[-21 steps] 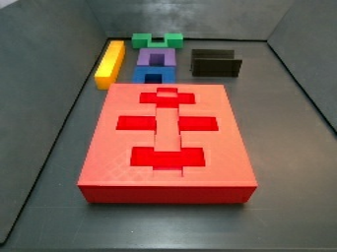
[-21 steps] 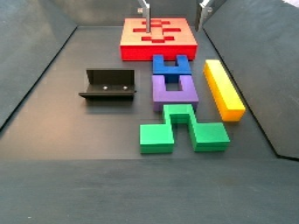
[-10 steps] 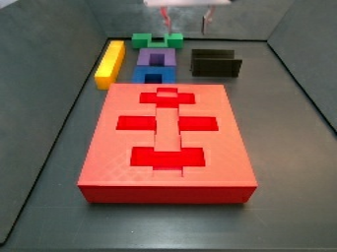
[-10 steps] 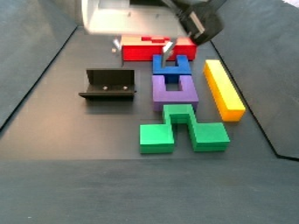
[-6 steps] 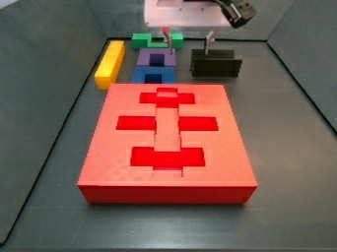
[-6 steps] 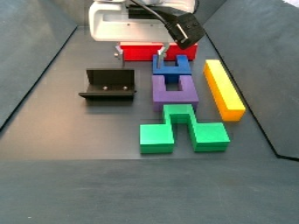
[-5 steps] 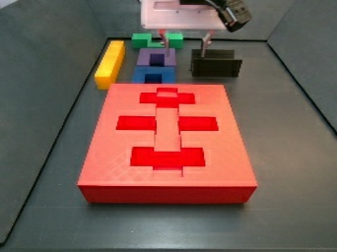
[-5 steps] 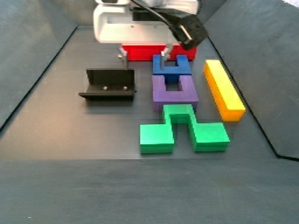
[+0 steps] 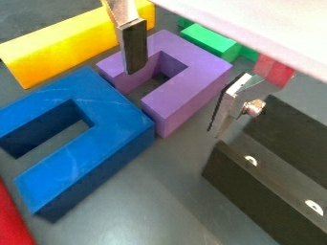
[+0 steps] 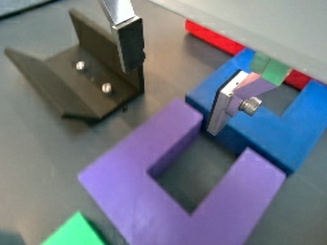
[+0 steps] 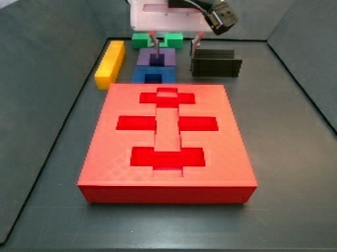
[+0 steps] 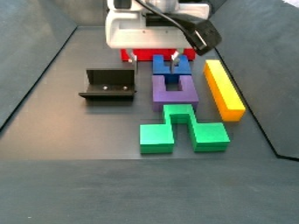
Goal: Pick up the purple object. Move up. Place the purple object on the fixture. Regrasp the purple object. Move to above the board. Insert the purple object.
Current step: Pick up the purple object.
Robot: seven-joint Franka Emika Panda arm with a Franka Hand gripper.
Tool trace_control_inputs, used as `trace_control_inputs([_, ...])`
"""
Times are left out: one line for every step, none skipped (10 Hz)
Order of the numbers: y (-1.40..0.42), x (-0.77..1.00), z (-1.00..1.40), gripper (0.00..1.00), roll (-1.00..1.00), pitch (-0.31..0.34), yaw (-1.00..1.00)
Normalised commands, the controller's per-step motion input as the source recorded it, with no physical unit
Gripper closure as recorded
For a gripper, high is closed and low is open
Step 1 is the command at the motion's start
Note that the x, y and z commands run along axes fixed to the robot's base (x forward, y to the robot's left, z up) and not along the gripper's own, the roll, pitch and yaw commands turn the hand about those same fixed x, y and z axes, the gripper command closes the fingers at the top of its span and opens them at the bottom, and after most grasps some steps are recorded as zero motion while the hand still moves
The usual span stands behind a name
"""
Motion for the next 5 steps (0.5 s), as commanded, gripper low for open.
trace_control_inputs([0.17, -0.24, -0.01, 0.00, -0.06, -0.076, 0.09])
trace_control_inputs([0.00, -0.07, -0.12, 0.00, 0.00, -0.011, 0.05])
trace_control_inputs([-0.03, 0.00, -0.27, 0.00, 0.00, 0.000, 0.00])
trace_control_inputs([-0.02, 0.00, -0.28, 0.00, 0.00, -0.001, 0.00])
trace_control_inputs([0.00, 0.00, -0.25, 0.00, 0.00, 0.000, 0.00])
